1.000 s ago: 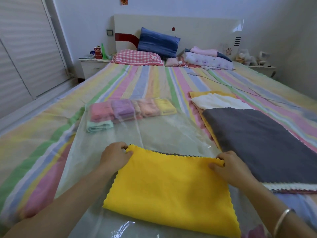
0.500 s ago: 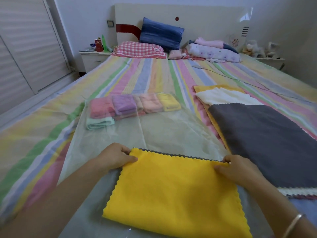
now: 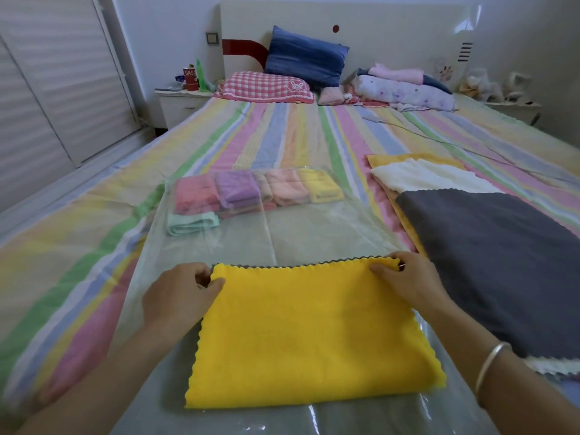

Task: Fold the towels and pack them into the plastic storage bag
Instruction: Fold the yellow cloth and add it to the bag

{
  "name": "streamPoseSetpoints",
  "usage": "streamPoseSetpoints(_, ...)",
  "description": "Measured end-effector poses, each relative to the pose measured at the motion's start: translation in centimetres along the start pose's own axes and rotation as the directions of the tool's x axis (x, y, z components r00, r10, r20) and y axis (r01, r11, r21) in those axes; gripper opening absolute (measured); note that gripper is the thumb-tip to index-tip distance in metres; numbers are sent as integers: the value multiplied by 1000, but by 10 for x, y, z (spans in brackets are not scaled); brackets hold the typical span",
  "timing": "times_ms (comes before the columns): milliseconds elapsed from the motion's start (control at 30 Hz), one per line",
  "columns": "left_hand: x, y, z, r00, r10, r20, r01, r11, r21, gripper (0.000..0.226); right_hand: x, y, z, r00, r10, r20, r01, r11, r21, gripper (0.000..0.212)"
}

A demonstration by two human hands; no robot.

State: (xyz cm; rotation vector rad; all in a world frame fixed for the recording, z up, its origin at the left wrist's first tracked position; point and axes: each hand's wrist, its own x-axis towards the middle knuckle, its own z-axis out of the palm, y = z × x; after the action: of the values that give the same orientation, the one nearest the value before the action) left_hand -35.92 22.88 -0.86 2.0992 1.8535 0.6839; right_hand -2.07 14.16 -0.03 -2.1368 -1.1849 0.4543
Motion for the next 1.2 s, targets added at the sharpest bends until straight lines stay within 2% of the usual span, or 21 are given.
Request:
streamPoseSetpoints(67,6,-1,0,1000,-3,-16,3,1000,-12,24,9,-2,4,1000,-3,-4,3,1000,23,23)
streamPoseSetpoints(167,13,-2,5,1000,-17,-1,17,999,-44,23,20,-3,9,1000,-2,-25,2,1000,-5,44)
streamPoseSetpoints(233,13,-3,9,1000,-12,-7,12,999,-46,26,23,-3,11,999,-6,-53,4,1000,-26,49)
streamPoseSetpoints(467,16,-7,22,983,110,-144,-101,993,65,33,24,0,19,991,67,-114,-77,992,-95,40)
streamPoseSetpoints(567,20,-7,27,983,130,-126,-113,984,137,30,24,3,22,991,61,-117,-79,986,-150,34)
streamPoseSetpoints(633,24,-9,31,986,126,-110,-108,982,157,31,22,5,23,990,51,-131,-68,990,-121,30)
streamPoseSetpoints(700,28,-11,35,987,119,-108,-105,987,125,33,18,8,20,988,77,-131,-85,995,-59,42)
streamPoseSetpoints(767,32,-15,37,988,111,-111,-104,992,66,34,11,13,16,988,110,-112,-119,990,-73,51)
streamPoseSetpoints(833,35,-19,39,989,108,-103,-107,994,16,34,-1,19,10,986,154,-68,-162,979,-123,48)
streamPoseSetpoints(933,35,-20,39,991,102,-91,-101,995,8,32,-24,26,3,980,185,71,-172,971,-167,49)
streamPoseSetpoints(1000,32,-12,34,989,84,-122,-81,996,32,24,-37,31,1,962,228,152,-209,969,-131,49)
streamPoseSetpoints(1033,28,-5,29,981,105,-163,-95,993,67,21,-40,33,1,955,238,178,-223,970,-100,47)
streamPoseSetpoints(1100,16,11,24,944,244,-220,-227,969,99,24,-47,34,-2,941,261,213,-264,964,-17,42)
streamPoseSetpoints(1133,6,19,25,926,335,-175,-329,942,64,29,-50,32,-4,933,277,229,-292,956,34,41)
streamPoseSetpoints(1200,-23,38,32,866,497,51,-494,867,-61,56,-55,27,-7,919,297,261,-337,933,125,45)
